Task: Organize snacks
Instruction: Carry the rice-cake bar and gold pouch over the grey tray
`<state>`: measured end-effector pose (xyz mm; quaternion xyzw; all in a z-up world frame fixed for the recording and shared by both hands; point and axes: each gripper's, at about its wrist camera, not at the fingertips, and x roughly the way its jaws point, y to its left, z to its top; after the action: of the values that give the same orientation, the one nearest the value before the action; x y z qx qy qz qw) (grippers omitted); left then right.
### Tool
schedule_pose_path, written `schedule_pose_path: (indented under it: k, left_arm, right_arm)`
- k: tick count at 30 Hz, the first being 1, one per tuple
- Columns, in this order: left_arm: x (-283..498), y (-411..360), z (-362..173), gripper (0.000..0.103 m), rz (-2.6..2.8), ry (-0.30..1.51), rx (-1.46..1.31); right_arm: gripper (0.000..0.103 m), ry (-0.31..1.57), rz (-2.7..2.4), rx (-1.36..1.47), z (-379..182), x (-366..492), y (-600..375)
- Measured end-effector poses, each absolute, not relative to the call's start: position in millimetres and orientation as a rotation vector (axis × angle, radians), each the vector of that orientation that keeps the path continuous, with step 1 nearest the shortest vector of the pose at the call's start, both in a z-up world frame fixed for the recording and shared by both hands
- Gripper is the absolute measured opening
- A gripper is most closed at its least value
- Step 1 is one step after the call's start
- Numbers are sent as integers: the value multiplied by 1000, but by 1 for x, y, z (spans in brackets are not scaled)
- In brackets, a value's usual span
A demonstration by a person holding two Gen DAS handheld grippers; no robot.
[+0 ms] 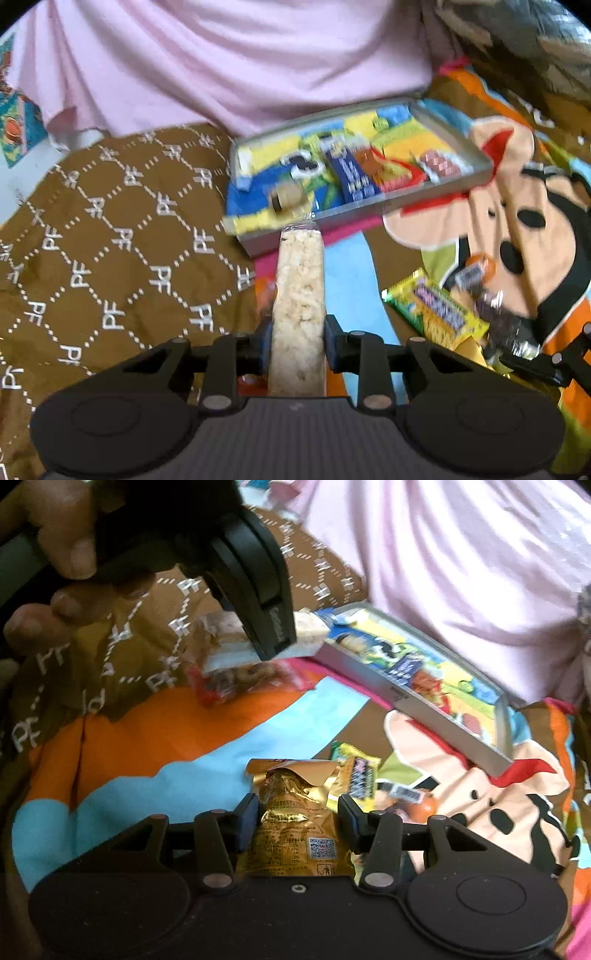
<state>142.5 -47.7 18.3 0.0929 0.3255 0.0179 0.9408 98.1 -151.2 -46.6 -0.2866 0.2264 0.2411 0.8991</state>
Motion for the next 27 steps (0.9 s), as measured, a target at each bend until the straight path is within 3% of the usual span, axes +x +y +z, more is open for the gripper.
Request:
schedule_pose_path:
  k: [12,27]
  left_arm:
    - [138,-53,49,31,72,545,156]
    - [155,-56,60,31,78,505,129]
  right_arm:
    - [49,315,417,-488,-25,95,-181]
    - [49,270,377,-438,-3,94,-196]
